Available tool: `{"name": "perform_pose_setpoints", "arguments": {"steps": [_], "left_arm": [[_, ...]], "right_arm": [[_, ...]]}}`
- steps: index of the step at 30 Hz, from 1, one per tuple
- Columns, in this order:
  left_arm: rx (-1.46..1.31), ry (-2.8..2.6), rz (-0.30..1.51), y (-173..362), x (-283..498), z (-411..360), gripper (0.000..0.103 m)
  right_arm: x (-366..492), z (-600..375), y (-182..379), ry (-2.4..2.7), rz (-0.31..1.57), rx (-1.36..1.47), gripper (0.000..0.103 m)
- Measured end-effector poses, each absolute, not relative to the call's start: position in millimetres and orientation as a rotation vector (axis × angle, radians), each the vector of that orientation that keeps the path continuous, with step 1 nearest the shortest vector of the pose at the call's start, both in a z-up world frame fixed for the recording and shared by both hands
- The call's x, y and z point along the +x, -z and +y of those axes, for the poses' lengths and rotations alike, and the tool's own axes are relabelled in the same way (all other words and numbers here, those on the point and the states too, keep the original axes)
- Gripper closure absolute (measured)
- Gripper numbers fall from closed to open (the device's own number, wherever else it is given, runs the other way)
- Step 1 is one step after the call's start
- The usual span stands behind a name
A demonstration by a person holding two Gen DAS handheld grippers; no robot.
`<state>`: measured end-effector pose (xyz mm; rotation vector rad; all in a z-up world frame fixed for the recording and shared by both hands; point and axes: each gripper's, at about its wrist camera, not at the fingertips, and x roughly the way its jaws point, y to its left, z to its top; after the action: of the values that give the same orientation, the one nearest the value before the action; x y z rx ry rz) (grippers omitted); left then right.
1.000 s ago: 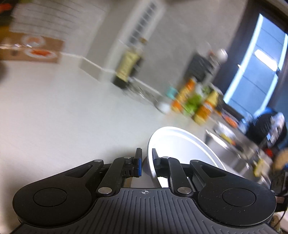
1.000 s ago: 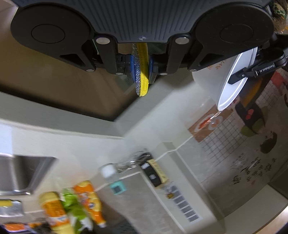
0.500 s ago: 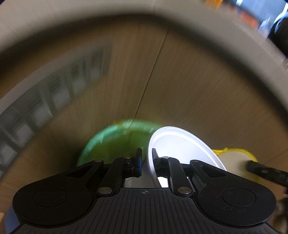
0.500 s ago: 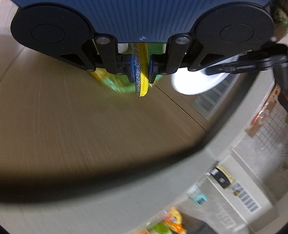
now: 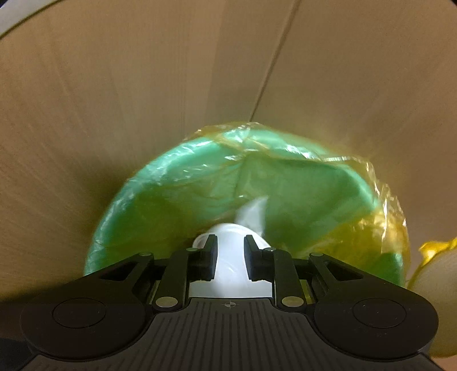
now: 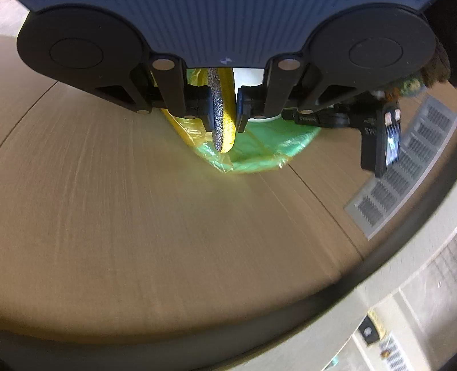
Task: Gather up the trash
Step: 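Open the left tool to drop the cup while the right tool drops the scrubber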
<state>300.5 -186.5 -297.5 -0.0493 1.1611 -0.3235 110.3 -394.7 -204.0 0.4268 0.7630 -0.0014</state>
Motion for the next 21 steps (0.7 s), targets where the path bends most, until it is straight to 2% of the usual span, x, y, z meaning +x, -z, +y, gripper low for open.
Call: {"name": "perform_pose_setpoints", "arguments": {"steps": [4, 10, 16, 21], "left_arm": [[-0.067, 0.401, 1.144, 275, 295, -172, 0.08], [-0.019, 0.529, 1.024, 227, 260, -139, 0.08], [-0.097, 0.633, 0.923, 204, 238, -117, 0.08], [-0.058, 0.666, 0.833, 199, 216, -115, 0.08]], "right_arm": [[129, -386, 216, -0.028, 0.823, 0.451, 0.088], [176, -374, 228, -0.12, 0.856, 0.571, 0.088], [245, -341, 282, -0.127, 0.982, 0.708, 0.088], [278, -317, 320, -0.053, 1.092, 0.698, 0.088]]}}
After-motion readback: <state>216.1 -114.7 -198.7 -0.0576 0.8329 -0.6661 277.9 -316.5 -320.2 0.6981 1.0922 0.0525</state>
